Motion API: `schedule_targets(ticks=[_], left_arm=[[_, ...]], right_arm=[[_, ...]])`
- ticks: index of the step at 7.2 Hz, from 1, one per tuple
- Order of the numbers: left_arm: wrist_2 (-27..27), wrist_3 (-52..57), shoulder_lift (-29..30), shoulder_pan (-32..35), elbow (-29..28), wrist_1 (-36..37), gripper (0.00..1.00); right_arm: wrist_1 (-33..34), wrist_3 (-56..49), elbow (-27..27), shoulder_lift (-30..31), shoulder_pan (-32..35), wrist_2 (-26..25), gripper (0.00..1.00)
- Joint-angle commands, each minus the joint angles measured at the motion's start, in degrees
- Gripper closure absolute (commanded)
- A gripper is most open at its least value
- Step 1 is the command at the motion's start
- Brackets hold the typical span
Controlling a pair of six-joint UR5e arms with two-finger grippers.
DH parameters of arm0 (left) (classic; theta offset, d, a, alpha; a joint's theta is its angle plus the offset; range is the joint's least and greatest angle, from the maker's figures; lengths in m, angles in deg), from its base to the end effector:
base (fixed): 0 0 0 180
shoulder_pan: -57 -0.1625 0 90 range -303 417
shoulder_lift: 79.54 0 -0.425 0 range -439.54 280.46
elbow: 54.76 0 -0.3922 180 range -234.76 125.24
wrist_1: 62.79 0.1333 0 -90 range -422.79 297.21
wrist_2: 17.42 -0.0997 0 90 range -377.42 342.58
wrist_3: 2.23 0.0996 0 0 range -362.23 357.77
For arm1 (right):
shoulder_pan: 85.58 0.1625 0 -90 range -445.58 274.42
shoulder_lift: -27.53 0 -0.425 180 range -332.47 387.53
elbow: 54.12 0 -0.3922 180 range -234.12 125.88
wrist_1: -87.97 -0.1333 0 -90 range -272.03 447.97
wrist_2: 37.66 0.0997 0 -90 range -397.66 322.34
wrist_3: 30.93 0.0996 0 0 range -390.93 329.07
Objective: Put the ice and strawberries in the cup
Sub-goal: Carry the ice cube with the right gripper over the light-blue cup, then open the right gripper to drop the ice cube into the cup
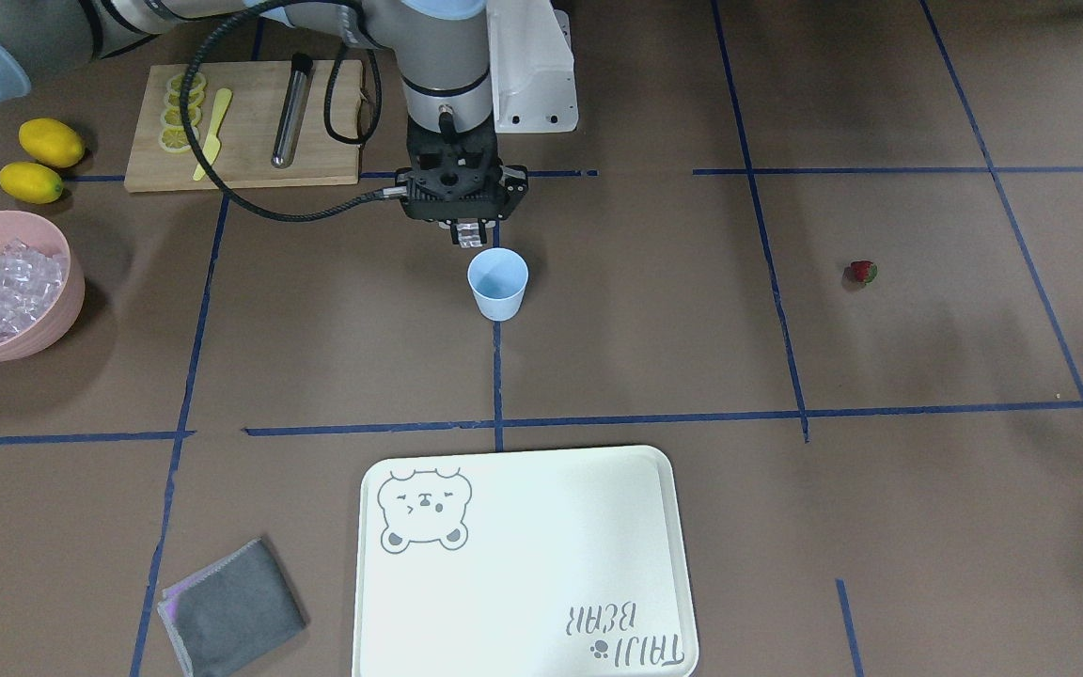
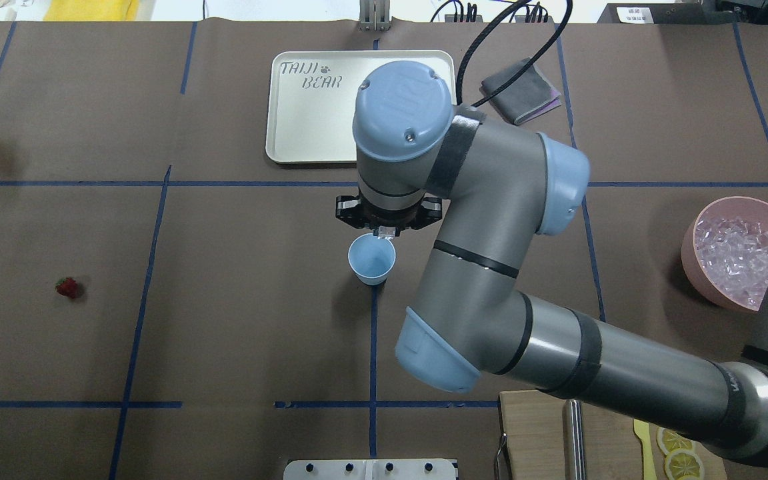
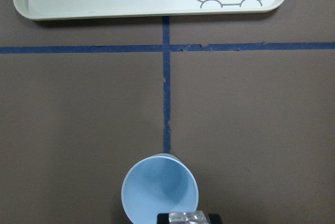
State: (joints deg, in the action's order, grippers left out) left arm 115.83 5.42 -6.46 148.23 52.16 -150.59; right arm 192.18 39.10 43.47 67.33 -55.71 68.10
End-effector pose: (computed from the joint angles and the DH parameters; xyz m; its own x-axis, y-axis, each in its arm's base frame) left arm -0.0729 -0.3639 0.6454 0.7240 0.0914 -0.6837 -0.0756 0.9957 0.0531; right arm -0.5314 -0.4277 0.1034 0.6987 0.0222 0.7151 -0.0833 0.9952 0.0505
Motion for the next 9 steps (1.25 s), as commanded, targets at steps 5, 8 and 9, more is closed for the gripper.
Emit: schedule_targets(ticks=[5, 8, 9], left_arm=[[0.0, 0.0, -0.04, 0.0, -0.05, -0.01, 0.0], [0.0, 0.0, -0.04, 0.0, -0.05, -0.01, 0.0], [0.0, 0.0, -0.04, 0.0, -0.05, -0.01, 0.0]], right_arm=[[-3.66, 0.64, -5.32, -0.25, -2.98, -3.37, 0.01], [-3.58, 0.29, -4.62, -0.51, -2.8, -3.46, 0.01], [-3.49, -0.58, -3.48, -0.34, -2.28, -3.29, 0.01]])
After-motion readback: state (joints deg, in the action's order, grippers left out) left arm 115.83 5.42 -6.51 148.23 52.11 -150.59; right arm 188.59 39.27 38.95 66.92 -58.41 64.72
